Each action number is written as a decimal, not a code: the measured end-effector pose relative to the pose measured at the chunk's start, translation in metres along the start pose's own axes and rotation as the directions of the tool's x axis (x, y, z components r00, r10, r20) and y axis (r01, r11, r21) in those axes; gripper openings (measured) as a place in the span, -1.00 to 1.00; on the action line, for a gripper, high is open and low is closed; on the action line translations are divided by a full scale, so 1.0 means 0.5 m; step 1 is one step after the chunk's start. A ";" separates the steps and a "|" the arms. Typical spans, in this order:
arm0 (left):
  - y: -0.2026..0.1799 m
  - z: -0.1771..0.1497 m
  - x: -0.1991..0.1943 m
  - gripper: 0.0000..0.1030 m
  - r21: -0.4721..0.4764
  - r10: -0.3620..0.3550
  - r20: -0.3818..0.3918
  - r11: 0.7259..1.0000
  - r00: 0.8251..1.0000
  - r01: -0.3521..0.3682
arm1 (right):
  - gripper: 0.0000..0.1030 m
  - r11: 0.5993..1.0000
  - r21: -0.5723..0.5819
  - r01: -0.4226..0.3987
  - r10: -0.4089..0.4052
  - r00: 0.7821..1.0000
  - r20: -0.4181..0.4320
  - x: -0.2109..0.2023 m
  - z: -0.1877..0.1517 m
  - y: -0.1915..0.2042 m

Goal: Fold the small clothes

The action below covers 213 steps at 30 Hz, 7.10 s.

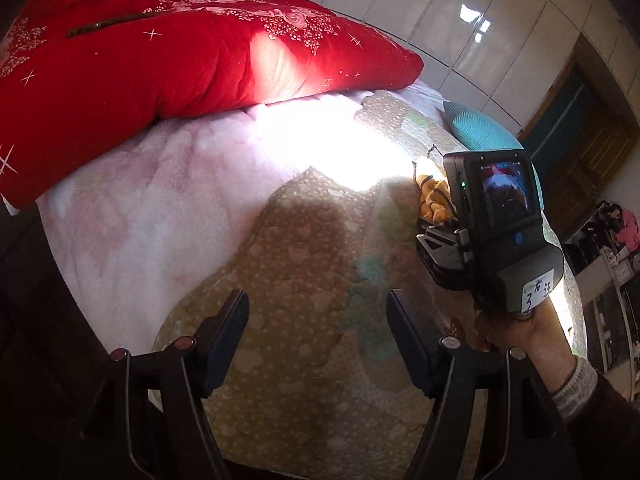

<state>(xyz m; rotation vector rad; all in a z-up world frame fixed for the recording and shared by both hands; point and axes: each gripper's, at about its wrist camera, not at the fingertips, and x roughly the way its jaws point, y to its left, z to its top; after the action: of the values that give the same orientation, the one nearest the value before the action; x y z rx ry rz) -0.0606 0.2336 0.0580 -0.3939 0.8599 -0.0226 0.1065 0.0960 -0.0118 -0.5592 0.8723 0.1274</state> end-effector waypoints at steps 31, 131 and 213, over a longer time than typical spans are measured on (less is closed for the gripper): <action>-0.459 -0.077 0.109 0.36 0.367 -0.120 -0.244 0.907 0.962 0.206 | -0.62 0.426 0.879 -0.215 0.124 0.976 0.179 -0.157 -0.650 -0.712; -0.476 -0.182 -0.083 1.00 0.494 -0.016 0.204 0.865 0.979 -0.089 | 0.24 0.642 0.754 -0.139 0.065 0.990 0.127 -0.358 -0.621 -0.489; -0.494 -0.199 0.010 1.00 0.543 0.056 0.029 0.837 0.998 -0.063 | 0.18 0.790 0.611 -0.055 0.051 0.998 0.024 -0.112 -0.423 -0.598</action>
<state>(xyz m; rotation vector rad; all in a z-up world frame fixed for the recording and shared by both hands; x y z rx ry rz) -0.0968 -0.0293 0.0818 0.1724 0.8133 -0.2045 0.0224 -0.2605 0.0459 0.0810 0.8644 -0.1072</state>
